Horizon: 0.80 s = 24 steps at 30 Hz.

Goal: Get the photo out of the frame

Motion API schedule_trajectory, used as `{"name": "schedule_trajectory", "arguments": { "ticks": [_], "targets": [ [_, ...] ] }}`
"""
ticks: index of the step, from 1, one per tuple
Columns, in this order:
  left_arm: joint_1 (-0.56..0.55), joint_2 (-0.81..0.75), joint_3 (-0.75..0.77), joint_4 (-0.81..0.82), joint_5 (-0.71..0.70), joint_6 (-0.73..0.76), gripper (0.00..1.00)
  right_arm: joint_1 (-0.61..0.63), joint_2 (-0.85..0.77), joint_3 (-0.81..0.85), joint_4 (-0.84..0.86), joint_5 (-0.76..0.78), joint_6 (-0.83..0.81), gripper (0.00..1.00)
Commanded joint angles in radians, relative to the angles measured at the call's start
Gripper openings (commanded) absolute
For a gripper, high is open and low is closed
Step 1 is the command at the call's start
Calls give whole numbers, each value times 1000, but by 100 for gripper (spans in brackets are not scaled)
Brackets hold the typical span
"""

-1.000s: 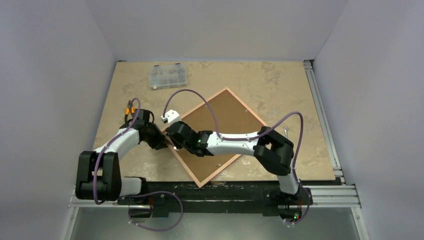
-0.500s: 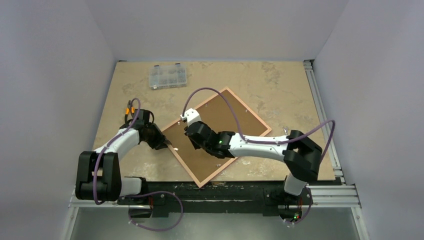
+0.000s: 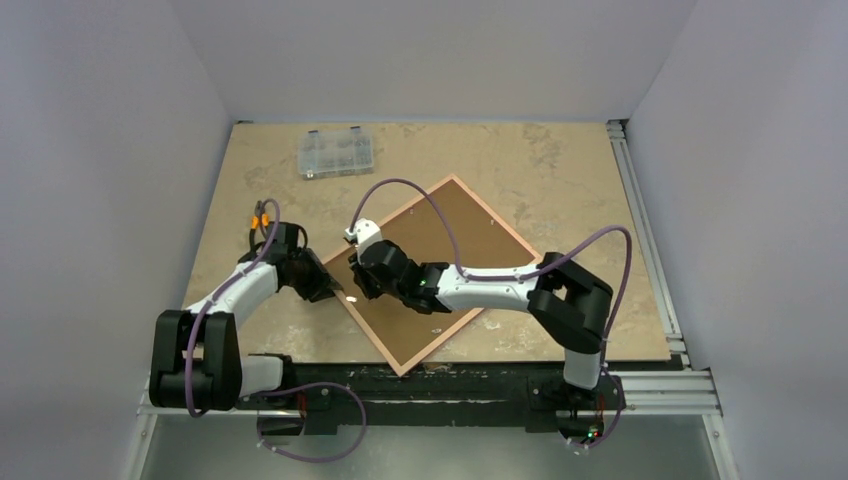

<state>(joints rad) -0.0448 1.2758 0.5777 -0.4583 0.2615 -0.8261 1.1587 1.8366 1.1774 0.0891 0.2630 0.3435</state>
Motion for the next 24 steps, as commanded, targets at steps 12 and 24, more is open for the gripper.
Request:
{"name": "schedule_trajectory", "arguments": {
  "ticks": [12,24],
  "targets": [
    [10,19,16,19,9,35,24,12,98,122,116,-78,-26,0],
    [10,14,14,16,9,36,23,15,129,149,108,-41,-32,0]
  ]
}}
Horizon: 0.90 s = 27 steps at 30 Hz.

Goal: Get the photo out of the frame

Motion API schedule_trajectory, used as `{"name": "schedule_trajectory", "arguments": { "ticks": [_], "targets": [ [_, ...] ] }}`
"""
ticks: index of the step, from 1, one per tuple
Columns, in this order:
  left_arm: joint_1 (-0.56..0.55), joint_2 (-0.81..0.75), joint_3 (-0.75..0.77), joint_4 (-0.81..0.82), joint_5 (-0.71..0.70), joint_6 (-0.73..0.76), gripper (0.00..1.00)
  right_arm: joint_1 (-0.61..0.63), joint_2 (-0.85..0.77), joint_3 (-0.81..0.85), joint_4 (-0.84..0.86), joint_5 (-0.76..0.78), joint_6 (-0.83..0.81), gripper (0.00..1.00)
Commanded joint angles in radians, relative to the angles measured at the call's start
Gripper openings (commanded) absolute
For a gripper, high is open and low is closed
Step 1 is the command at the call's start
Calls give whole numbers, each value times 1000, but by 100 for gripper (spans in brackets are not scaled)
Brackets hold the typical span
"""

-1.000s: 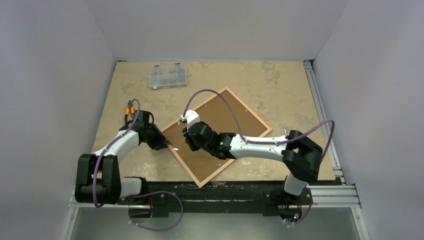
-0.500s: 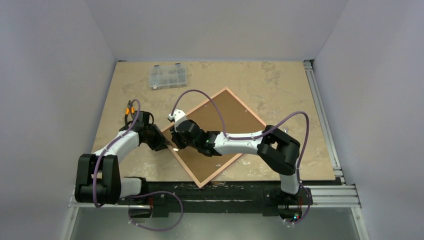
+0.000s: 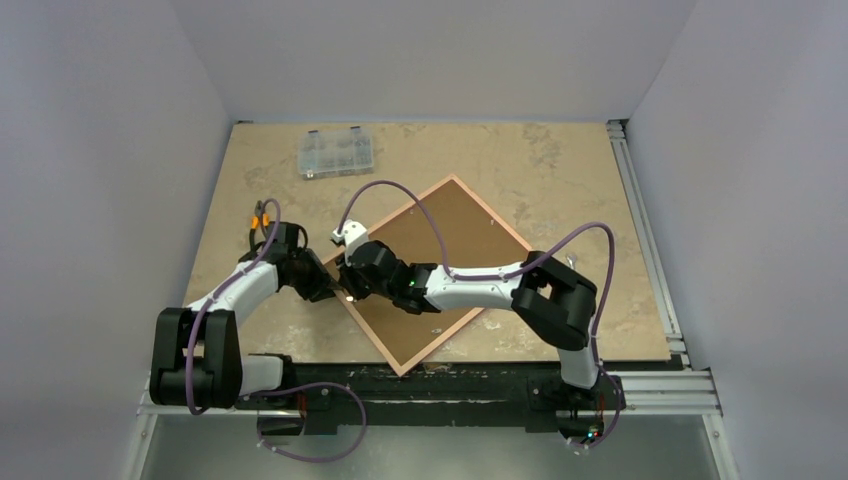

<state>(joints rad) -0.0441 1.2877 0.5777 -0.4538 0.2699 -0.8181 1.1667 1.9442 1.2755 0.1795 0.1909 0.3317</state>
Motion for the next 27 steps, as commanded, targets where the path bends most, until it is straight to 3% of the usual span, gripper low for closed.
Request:
{"name": "schedule_trajectory", "arguments": {
  "ticks": [1,18,27],
  "targets": [
    [9,0,14,11,0,28,23,7,26,57,15,42,-22,0],
    [9,2,12,9,-7,30,23,19,45,88,-60,182,-69,0],
    [9,-5,13,6,-3,33,25,21,3,101,-76,174,-66,0]
  ]
}}
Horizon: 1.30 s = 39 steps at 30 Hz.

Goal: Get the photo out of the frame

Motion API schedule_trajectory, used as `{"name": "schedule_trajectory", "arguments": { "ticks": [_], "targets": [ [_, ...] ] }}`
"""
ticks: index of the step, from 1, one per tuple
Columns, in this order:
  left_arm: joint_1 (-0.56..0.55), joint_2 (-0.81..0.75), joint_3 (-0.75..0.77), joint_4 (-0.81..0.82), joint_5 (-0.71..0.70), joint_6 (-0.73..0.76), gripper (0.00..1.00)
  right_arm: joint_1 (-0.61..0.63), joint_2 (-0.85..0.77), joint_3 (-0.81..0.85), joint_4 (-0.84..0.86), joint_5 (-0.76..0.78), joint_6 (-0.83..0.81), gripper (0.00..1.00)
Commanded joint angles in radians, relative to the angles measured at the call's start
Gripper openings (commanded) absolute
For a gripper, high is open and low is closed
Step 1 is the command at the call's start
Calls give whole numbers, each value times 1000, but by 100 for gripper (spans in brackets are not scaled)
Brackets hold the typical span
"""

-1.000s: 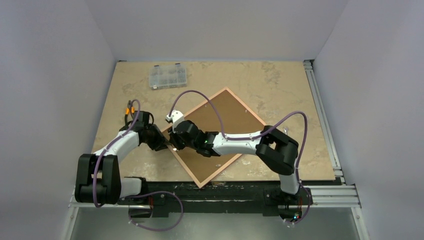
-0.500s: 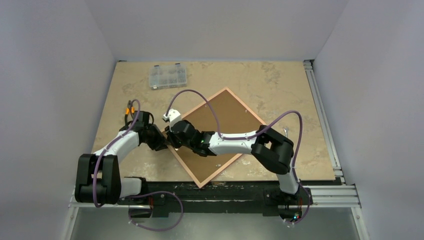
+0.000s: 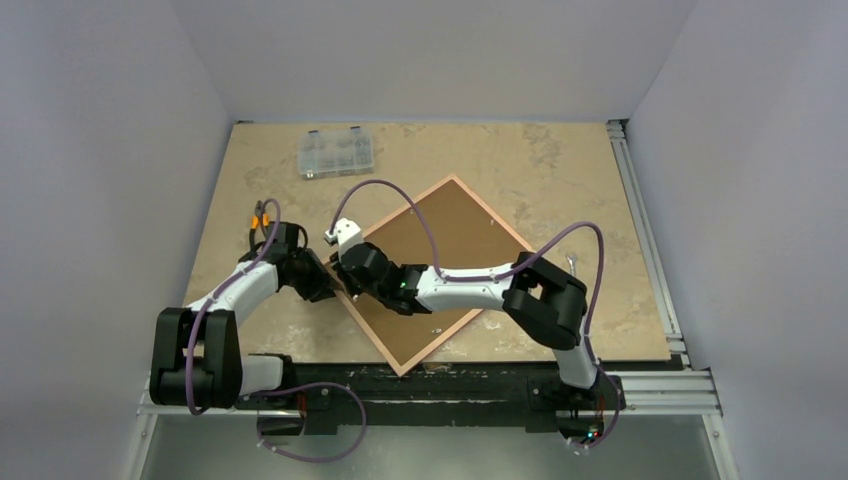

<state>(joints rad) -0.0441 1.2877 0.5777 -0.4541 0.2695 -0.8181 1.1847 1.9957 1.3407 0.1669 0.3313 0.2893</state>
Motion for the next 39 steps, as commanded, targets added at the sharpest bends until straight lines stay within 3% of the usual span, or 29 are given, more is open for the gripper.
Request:
{"name": "schedule_trajectory", "arguments": {
  "ticks": [1,6,12,15,19,23,26,31,39],
  "targets": [
    [9,-10,11,4,0,34,28,2,-71,45,-73,35,-23,0],
    [9,-52,0,0,12,47,48,2,-228,55,-130,59,-22,0],
    [-11,-170,-39,20,78,65,59,-21,-451,-124,-241,186,9,0],
    [-78,-223,-45,-1,54,61,59,-80,-604,-304,-284,195,100,0],
    [-265,-280,-68,-8,-37,-4,59,-179,-864,-564,-340,143,254,0],
    [-443,-320,-98,-28,-166,-111,47,-196,-1111,-754,-421,164,354,0],
    [-542,-350,-116,-54,-263,-184,46,-197,-1248,-808,-488,169,400,0],
    [-661,-328,-115,-91,-338,-284,55,-196,-1358,-822,-564,171,416,0],
    [-706,-194,-121,-63,-335,-348,53,-197,-1378,-794,-596,162,416,0]
  ]
}}
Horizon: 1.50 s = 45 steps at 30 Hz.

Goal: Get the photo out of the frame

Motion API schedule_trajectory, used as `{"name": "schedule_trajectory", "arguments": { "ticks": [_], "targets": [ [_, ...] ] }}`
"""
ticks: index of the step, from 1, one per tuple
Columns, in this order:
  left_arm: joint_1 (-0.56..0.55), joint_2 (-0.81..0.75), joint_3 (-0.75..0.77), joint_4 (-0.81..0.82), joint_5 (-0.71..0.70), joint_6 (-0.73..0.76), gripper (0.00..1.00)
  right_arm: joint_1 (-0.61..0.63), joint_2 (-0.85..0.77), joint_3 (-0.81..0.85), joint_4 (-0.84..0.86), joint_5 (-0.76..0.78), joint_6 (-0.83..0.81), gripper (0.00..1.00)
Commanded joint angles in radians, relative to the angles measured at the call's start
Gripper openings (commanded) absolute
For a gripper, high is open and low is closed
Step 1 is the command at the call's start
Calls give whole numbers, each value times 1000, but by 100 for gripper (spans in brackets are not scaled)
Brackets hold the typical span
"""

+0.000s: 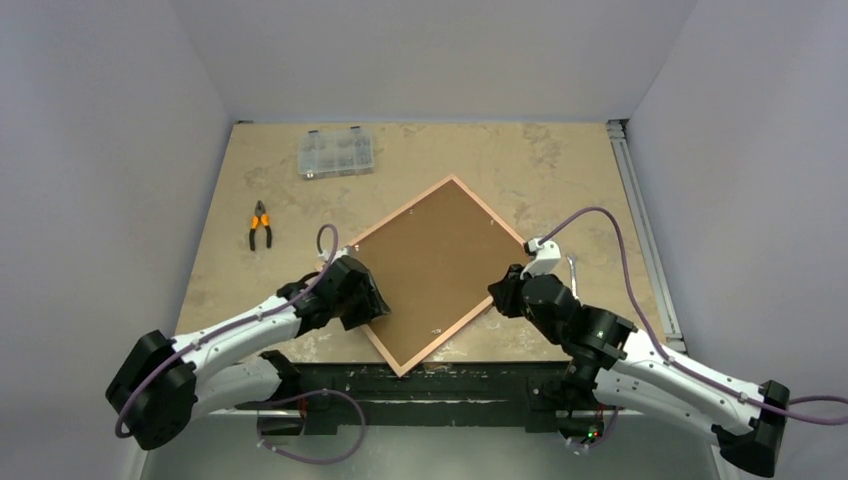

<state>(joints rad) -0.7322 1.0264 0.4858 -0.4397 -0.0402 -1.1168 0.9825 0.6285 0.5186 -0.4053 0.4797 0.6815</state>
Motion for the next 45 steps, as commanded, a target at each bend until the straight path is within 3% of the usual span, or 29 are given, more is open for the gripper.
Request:
{"name": "schedule_trajectory", "arguments": {
  "ticks": [1,11,19,22,31,37,43,45],
  "targets": [
    [-28,59,-32,-91,-36,-61,52,6,-13,30,-33,18,25,0],
    [-50,-169,-33,-281,-151,-100,61,5,-56,0,-56,20,47,0],
    [-50,-264,-74,-372,-166,-230,60,7,-19,12,-27,2,47,0],
    [-50,-261,-83,-419,-185,-279,58,6,-14,10,-25,-5,50,0],
    [-47,-96,-102,-241,-160,-220,52,6,-10,7,-23,-13,57,0],
    [-26,-37,-35,-183,-182,-48,29,5,-23,10,-46,-7,52,0],
    [127,72,98,-77,-3,357,20,6,-29,21,-78,4,47,0],
    [171,116,170,-111,10,472,6,5,-23,37,-94,18,40,0]
  ]
}}
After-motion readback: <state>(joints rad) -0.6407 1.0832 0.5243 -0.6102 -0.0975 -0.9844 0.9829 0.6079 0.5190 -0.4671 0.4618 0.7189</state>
